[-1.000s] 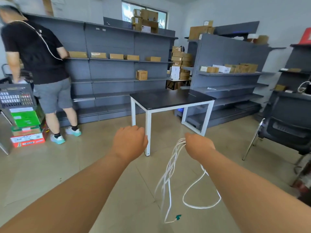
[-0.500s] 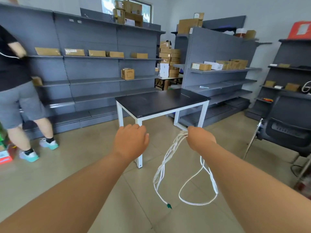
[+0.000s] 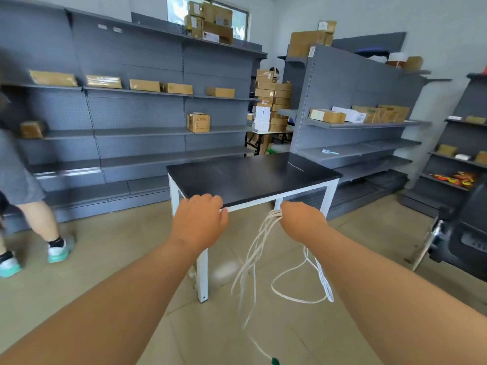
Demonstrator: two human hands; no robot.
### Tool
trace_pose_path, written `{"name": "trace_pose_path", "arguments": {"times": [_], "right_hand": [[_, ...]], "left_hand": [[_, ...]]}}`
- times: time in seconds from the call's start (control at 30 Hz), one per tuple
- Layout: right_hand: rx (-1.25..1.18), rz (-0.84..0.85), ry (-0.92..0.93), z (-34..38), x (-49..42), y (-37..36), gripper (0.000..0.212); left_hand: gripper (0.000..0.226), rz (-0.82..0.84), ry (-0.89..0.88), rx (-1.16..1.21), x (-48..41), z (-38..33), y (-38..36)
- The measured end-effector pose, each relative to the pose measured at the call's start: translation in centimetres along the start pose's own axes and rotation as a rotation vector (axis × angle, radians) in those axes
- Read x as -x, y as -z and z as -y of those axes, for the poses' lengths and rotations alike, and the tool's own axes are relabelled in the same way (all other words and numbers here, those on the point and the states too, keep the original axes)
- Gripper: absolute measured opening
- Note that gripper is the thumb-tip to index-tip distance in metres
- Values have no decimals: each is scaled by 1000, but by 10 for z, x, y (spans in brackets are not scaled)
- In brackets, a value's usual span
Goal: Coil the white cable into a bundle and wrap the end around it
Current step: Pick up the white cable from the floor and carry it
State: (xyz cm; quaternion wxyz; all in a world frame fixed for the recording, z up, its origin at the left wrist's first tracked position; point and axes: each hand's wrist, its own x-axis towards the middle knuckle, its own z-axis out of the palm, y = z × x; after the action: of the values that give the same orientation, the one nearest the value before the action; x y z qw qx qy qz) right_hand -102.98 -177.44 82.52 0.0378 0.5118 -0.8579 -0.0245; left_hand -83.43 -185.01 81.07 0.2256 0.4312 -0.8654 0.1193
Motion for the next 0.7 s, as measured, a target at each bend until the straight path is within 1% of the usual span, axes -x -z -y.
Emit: {"name": "trace_pose_path", "arguments": {"times": [0.1,0.3,0.43,0.57,0.7], "right_hand": [[-21,-24,42,-17,-39,1,29],[-75,-47,-8,-45,-107,-2,25],[-109,-66,-50,-59,-152,-9,18],[-98,-81,-57,-69,-204,-16,7],[-92,-93,-42,-76,-266,-14,10]], "left_hand": [[32,2,-3,-5,-35,-7,-20],[33,12,-20,-15,-106,-18,-57],[32,20,-37,-13,-154,-25,-90],[31,16,-79,-17,-206,-31,-125],[31,-9,-106,-8,-266,-33,-157]]}}
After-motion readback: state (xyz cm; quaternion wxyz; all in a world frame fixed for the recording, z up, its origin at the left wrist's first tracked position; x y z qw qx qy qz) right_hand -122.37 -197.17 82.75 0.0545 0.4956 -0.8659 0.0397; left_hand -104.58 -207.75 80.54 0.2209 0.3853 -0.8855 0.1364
